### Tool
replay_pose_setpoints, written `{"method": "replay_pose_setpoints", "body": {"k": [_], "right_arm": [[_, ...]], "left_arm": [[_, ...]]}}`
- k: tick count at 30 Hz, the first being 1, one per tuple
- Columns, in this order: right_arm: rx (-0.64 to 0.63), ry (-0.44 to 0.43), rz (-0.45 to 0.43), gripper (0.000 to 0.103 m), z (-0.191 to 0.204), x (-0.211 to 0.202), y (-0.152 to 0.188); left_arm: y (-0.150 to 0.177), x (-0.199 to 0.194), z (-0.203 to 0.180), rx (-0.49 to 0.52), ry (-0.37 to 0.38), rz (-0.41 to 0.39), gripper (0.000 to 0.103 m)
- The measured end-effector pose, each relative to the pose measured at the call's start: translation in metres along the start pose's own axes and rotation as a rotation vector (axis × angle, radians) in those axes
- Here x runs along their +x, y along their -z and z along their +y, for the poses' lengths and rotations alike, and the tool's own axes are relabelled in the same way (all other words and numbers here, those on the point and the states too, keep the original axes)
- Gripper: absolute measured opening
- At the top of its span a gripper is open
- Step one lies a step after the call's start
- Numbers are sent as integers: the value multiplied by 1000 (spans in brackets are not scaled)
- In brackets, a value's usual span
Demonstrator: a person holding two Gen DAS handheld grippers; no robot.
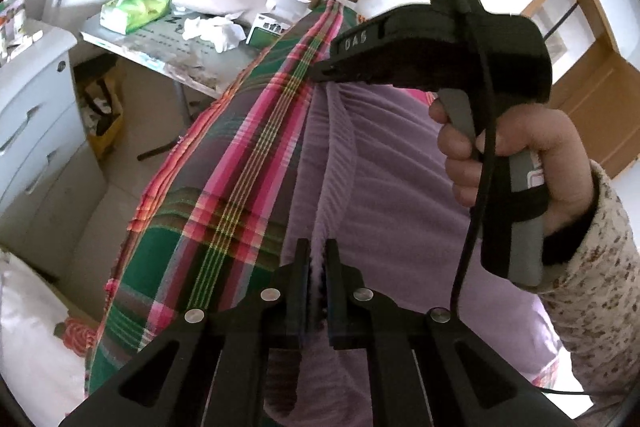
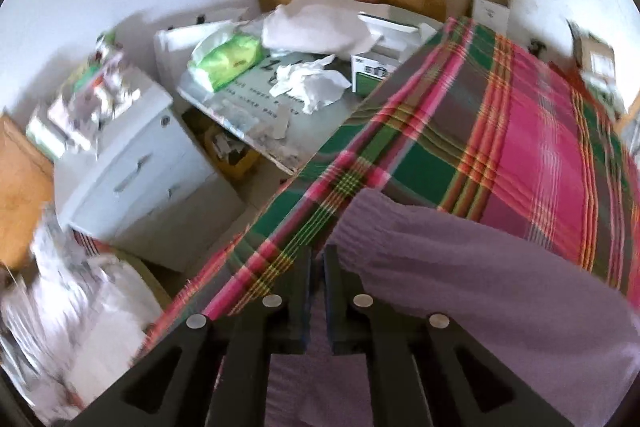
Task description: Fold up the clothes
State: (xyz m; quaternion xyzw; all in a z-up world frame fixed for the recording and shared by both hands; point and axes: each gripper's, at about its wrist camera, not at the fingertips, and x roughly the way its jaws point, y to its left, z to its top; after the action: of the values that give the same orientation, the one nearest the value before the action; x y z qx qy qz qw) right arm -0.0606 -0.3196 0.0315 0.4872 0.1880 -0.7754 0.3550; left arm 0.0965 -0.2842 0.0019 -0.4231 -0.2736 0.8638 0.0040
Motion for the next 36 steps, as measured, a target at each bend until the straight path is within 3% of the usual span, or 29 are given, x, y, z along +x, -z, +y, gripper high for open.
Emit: {"method": "replay_pose_setpoints", "body": {"k": [4,6,9,14,18,23,28,31,36], "right_arm": [[14,-36,15,10,-3,-3,1],[50,-61,18,13,-9,-9,3],[70,-69,-16,20,-16,-24,11],[82,-91,-59,20,-24,-53,38],[73,-159,-92,20,-31,-81,82],[-73,-191,-117,20,-21,-107,151],[-202,-164,-151,22,-9,-127,212],[-210,-206,-159,29,-9,-137,237],[-247,-222,-170,31,0,-144,264]], "left_arm": [[2,-8,6,-47,31,11,9],[4,-16,12,-79,28,-3,16],[10,-31,27,-152,21,-11,18],[28,-55,44,-253,25,-16,23],[45,-63,40,-270,77,10,31],[54,-65,37,-323,174,32,32],[63,-72,34,-341,171,36,32],[67,-66,33,-356,171,57,32],[70,-54,31,-414,193,78,32]]}}
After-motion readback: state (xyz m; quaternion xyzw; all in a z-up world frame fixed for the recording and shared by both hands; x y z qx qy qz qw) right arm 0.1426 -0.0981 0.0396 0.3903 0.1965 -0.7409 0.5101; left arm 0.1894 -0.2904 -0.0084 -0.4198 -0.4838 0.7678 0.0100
